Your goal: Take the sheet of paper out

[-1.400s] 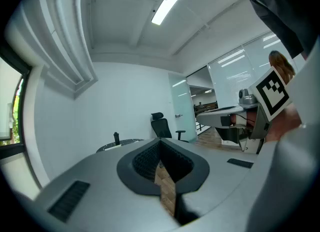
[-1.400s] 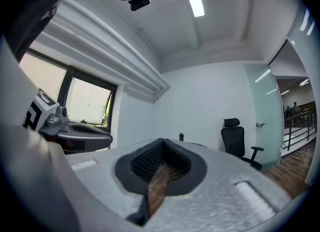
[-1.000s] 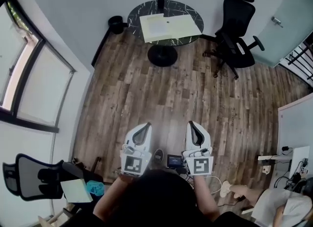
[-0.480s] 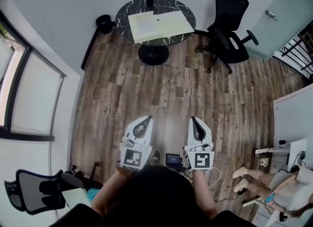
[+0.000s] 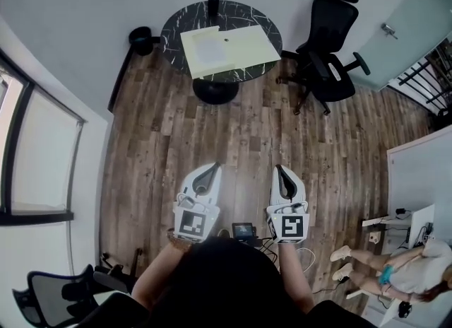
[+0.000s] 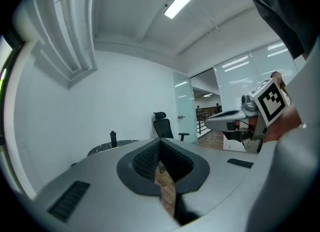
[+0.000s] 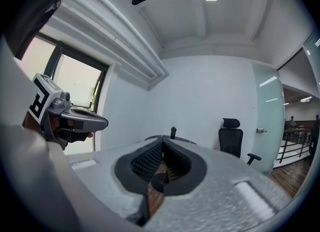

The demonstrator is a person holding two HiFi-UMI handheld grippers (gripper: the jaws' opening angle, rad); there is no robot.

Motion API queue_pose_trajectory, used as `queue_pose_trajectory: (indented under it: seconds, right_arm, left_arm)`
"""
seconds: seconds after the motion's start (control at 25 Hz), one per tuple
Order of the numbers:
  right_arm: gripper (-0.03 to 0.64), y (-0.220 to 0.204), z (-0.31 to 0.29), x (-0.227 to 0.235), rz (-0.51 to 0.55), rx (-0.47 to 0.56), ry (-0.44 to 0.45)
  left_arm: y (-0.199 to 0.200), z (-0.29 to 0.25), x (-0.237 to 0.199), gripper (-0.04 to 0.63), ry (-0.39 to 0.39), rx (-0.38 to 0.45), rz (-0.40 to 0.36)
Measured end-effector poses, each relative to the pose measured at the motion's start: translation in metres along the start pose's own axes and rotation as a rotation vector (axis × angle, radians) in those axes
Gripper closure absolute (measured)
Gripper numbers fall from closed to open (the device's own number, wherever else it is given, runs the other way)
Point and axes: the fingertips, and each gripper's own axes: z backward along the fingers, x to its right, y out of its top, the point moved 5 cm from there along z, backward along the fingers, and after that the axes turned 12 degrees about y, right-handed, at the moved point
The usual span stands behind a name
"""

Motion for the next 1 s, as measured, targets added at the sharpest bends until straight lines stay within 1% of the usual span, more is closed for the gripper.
queue_pose_trajectory:
  seconds: [0.08, 0.12, 0.2, 0.24, 0.4, 0.48, 0.56, 0.68, 0.88, 1.0]
  right_arm:
    - [0.618, 0.014, -0.020, 0.000, 0.016, -0.009, 0.012]
    - [0.618, 0.020, -0.030, 0.000, 0.027, -0.017, 0.021]
    - [0.618, 0.032, -0.048, 0.001, 0.057, -0.035, 0.037]
    - [0.618, 0.037, -0.057, 0.002, 0.069, -0.042, 0.042]
    - [0.618, 0.046, -0.090, 0.003, 0.092, -0.054, 0.049]
    - [0.618, 0.049, -0.109, 0.000, 0.108, -0.052, 0.065]
    - [0.618, 0.051, -0.127, -0.001, 0.120, -0.046, 0.079]
    - [0.618, 0.049, -0.147, 0.004, 0.112, -0.048, 0.067]
    - [0.618, 0.048, -0.172, 0.019, 0.092, -0.070, 0.053]
    - [0.618, 0.050, -0.192, 0.030, 0.095, -0.072, 0.062]
  left_arm:
    - [0.005, -0.013, -0.020, 0.601, 0.016, 0.003, 0.032]
    - [0.006, -0.019, -0.030, 0.601, 0.018, 0.012, 0.021]
    - [0.007, -0.031, -0.050, 0.601, 0.014, 0.037, -0.028]
    - [0.008, -0.035, -0.059, 0.601, 0.017, 0.046, -0.034]
    - [0.011, -0.041, -0.087, 0.601, 0.050, 0.055, 0.025]
    - [-0.001, -0.044, -0.098, 0.601, 0.026, 0.029, 0.034]
    - [-0.017, -0.051, -0.109, 0.600, -0.008, -0.019, 0.051]
    - [-0.029, -0.063, -0.124, 0.601, -0.024, -0.062, 0.049]
    - [-0.031, -0.084, -0.144, 0.601, -0.035, -0.077, 0.058]
    - [-0.026, -0.100, -0.146, 0.601, -0.090, -0.064, 0.044]
